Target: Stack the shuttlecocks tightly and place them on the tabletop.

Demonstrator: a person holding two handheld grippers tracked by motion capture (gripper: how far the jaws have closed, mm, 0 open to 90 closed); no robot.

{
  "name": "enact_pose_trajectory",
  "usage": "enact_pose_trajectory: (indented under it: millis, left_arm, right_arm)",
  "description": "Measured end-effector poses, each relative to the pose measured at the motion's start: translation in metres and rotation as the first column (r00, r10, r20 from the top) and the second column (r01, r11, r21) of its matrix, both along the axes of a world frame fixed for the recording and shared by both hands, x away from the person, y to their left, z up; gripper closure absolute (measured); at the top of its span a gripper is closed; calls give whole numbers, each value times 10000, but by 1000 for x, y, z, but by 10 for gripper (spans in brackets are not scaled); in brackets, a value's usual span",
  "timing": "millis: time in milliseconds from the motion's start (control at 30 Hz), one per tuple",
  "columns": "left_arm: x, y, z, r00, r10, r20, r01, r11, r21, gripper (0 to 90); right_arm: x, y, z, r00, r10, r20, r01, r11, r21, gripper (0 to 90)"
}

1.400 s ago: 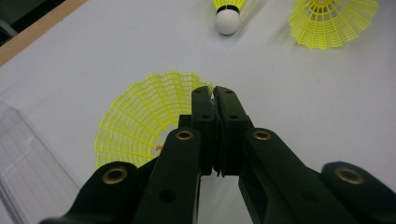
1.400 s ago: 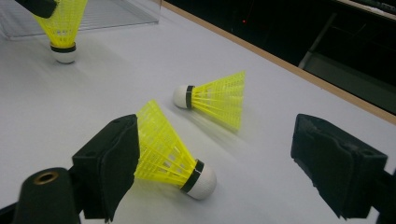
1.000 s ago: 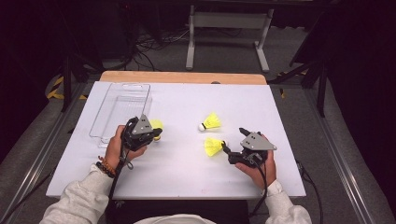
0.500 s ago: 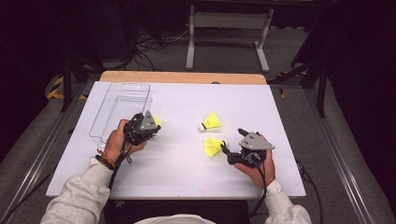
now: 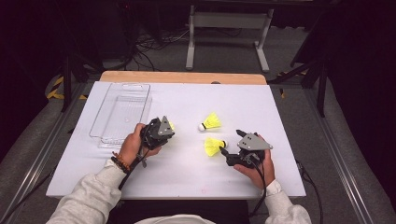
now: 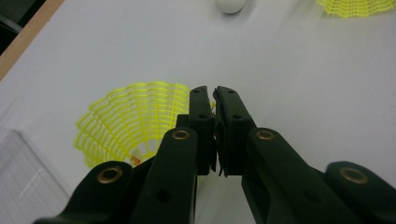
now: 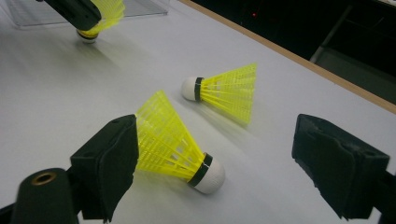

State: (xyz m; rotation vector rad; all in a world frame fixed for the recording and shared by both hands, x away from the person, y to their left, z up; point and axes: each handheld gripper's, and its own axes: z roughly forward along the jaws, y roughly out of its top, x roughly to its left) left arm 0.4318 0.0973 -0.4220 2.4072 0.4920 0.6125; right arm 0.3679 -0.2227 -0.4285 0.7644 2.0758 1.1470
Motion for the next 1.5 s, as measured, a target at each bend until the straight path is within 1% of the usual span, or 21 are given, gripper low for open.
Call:
enact_pose_trajectory:
  millis: [100,233,300,433,567,700,767,800,833,867,967,1033,1067,1100,1167,1233,1267,1300,1367,1433,1500]
  left_arm:
    - [0,-9,-4,9998,190,112,-191,9997,165,862]
    - [1,-22,-13,9970,725,276,-742,9949,688,871]
    - [2,-26,-19,9940,1049,295,-1075,9882,1092,874]
    - [5,-28,-25,9895,1423,270,-1447,9790,1435,878]
    - [7,-29,-29,9842,1745,312,-1772,9701,1659,874]
    - [7,-30,-32,9827,1815,362,-1850,9695,1607,867]
    - [7,-28,-32,9815,1899,258,-1916,9731,1277,852]
    - [7,-27,-31,9803,1964,228,-1978,9735,1148,815]
    - [7,-27,-31,9803,1964,228,-1978,9735,1148,724]
    - [6,-26,-30,9802,1969,213,-1980,9752,993,724]
    - [0,-20,-19,9826,1819,383,-1831,9826,304,631]
    - [-3,-16,-13,9774,2054,506,-2048,9787,-161,532]
    - [-3,-12,-9,9803,1896,550,-1866,9809,-555,463]
    - [-3,-12,-9,9803,1896,550,-1866,9809,-555,414]
    - [-4,-6,-3,9860,1642,307,-1601,9814,-1055,384]
    - [-6,2,6,9892,1397,444,-1300,9761,-1741,301]
    - [-7,9,12,9894,1374,466,-1240,9675,-2203,289]
    - [-8,14,18,9906,1278,490,-1121,9629,-2455,285]
    - [-10,28,30,9928,1073,531,-858,9472,-3090,256]
    - [-10,39,37,9926,1026,649,-768,9449,-3184,248]
    - [-11,53,43,9931,936,706,-642,9380,-3405,232]
  right_arm:
    - [-1,1,0,10000,24,-5,-24,10000,-44,159]
    - [-1,1,-1,10000,82,-30,-83,9999,-92,159]
    - [-1,1,-1,9999,111,-35,-111,9999,-91,159]
    - [-1,2,-2,9998,181,-58,-182,9997,-178,158]
    - [-1,3,-2,9998,194,-95,-196,9995,-240,157]
    - [-1,3,-2,9997,217,-91,-220,9993,-296,157]
    - [-1,3,-3,9997,212,-98,-215,9992,-322,157]
    - [-1,3,-3,9997,214,-110,-217,9993,-320,156]
    - [-1,3,-3,9997,214,-110,-217,9993,-320,156]
    - [-1,4,-3,9997,227,-118,-231,9992,-319,156]
    - [-1,4,-2,9996,263,-87,-265,9991,-318,154]
    - [-1,3,-2,9997,227,-91,-230,9993,-299,154]
    - [-1,3,-2,9997,233,-99,-236,9993,-289,154]
    - [-1,3,-2,9997,249,-90,-251,9992,-301,154]
    - [-2,3,-2,9997,238,-74,-240,9992,-313,154]
    - [-2,2,-1,9997,254,-45,-255,9993,-256,154]
    - [-2,2,-1,9997,246,-20,-246,9994,-251,154]
    - [-2,1,0,9998,212,6,-212,9995,-238,154]
    - [-2,0,0,9998,194,-6,-194,9997,-176,154]
    - [-2,-1,0,9998,196,-63,-197,9997,-160,154]
    - [-2,-1,0,9998,180,-55,-180,9997,-155,154]
